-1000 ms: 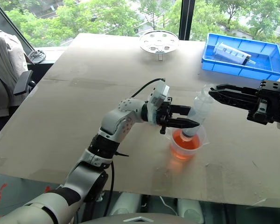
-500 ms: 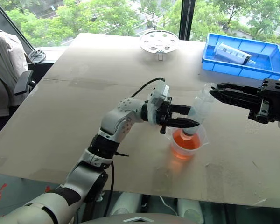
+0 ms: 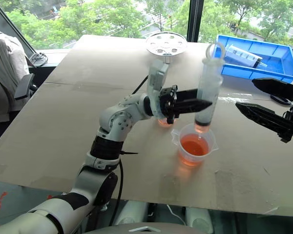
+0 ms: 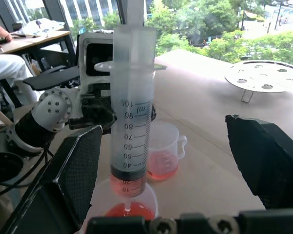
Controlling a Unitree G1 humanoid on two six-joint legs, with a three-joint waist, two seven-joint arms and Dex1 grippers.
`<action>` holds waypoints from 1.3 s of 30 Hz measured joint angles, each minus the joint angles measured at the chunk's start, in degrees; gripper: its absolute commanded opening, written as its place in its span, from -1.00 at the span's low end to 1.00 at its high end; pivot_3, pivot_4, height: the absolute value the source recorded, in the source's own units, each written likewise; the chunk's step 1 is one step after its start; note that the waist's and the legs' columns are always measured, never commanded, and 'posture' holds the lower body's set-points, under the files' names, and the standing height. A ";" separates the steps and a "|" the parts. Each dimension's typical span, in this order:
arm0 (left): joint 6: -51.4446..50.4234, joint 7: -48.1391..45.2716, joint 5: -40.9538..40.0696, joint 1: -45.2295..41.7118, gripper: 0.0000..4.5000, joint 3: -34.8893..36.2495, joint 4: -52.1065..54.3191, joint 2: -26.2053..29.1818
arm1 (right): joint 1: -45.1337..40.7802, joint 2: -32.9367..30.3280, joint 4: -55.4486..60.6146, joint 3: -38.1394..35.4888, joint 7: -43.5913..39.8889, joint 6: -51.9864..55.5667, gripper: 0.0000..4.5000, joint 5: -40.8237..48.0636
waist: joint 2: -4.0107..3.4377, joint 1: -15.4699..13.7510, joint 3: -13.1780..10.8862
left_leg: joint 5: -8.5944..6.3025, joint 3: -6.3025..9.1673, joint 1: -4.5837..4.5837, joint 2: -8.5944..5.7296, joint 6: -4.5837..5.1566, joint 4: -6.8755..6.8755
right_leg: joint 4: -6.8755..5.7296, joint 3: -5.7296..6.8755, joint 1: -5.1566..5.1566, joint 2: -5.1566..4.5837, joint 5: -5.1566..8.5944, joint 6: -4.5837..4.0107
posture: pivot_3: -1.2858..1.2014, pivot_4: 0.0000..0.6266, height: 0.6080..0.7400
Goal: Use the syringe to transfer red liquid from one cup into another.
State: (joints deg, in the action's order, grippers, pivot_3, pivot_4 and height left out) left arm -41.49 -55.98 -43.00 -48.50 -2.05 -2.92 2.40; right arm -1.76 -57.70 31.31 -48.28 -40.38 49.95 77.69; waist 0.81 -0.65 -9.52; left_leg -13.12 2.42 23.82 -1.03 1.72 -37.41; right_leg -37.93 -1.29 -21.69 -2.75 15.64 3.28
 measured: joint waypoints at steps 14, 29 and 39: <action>8.13 8.90 5.64 -4.71 -0.39 7.25 -5.54 12.47 | -16.80 5.36 0.51 18.64 15.39 -6.60 0.98 -6.87 | 0.01 0.07 -0.02 | 0.08 -0.07 0.02 -0.04 -0.15 0.10 | 0.09 -0.08 -0.05 0.00 0.00 0.00 | 0.03 -0.52 1.00; 26.90 1.50 18.61 4.58 -0.39 -0.80 -9.12 12.49 | -41.28 14.54 -13.22 41.03 14.89 -6.29 0.98 -21.24 | 0.01 -0.06 -0.06 | 0.01 -0.13 0.06 -0.04 -0.02 0.14 | 0.10 -0.11 -0.16 -0.15 -0.01 -0.01 | 0.03 -0.52 1.00; 29.20 -0.13 19.46 6.71 -0.39 -0.86 -9.16 12.33 | -46.86 16.62 -20.00 47.90 8.75 -9.13 0.98 -35.19 | 0.00 0.00 -0.06 | 0.00 -0.11 0.06 -0.05 -0.01 0.14 | 0.06 -0.06 -0.17 -0.13 -0.01 -0.01 | 0.03 -0.52 1.00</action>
State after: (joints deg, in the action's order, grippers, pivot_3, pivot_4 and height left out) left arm -12.29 -56.12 -23.54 -41.79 -2.91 -12.08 14.73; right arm -48.62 -41.08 11.31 -0.37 -31.63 40.81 42.50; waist 0.81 -0.66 -9.58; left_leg -13.11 2.31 23.88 -1.08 1.70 -37.27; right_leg -37.87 -1.35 -21.86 -2.88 15.62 3.27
